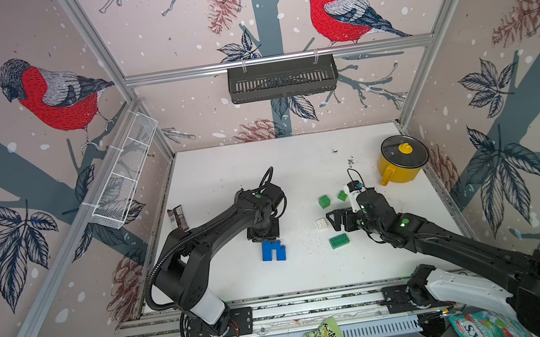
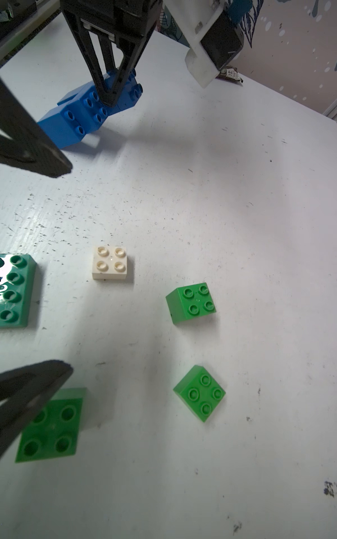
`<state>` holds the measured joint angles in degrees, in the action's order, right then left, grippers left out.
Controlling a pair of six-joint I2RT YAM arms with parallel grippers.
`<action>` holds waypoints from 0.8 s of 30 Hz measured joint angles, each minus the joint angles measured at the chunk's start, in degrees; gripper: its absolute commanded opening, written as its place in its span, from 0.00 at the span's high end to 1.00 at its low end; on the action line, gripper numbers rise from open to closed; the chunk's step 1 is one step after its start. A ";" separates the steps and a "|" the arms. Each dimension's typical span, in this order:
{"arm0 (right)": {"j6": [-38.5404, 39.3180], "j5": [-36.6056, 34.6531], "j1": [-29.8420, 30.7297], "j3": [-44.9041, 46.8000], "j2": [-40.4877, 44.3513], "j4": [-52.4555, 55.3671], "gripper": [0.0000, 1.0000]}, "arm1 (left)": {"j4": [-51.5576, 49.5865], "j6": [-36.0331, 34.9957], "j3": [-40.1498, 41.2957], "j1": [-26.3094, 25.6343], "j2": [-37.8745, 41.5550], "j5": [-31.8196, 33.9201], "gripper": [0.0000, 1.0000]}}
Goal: Assemble the letter h with lego
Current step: Place the lego brick at the center of the board.
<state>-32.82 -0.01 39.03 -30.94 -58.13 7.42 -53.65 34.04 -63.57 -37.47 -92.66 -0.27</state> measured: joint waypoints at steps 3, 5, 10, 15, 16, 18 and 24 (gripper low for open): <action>0.02 0.28 0.26 0.00 -0.09 -0.02 0.01 | -0.72 -1.09 -0.66 0.52 -0.76 -1.07 0.94; 0.07 0.76 0.37 0.00 -0.13 -0.02 0.00 | -0.85 -1.49 -1.29 0.74 -1.38 -1.46 0.94; 0.20 1.05 0.76 0.00 -0.31 -0.02 0.01 | -1.86 -2.99 -3.30 2.08 -3.41 -2.34 0.93; 0.22 1.07 1.05 0.00 -0.37 -0.02 0.01 | -2.97 -4.72 -5.51 4.61 -5.29 -2.14 0.92; 0.22 1.05 1.09 0.00 -0.37 -0.02 0.01 | -2.93 -5.27 -6.10 4.98 -5.62 -1.86 0.92; 0.22 1.05 1.18 0.00 -0.46 -0.02 0.01 | -3.17 -5.68 -7.52 5.75 -6.45 -1.09 0.91; 0.44 1.07 1.42 0.00 -0.96 -0.09 0.00 | -4.26 -7.04 -9.86 6.88 -9.55 -1.18 0.88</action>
<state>-32.38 1.06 40.45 -30.94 -59.09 7.33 -57.91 27.00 -73.43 -30.59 -102.21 -1.45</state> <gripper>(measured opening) 0.995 0.357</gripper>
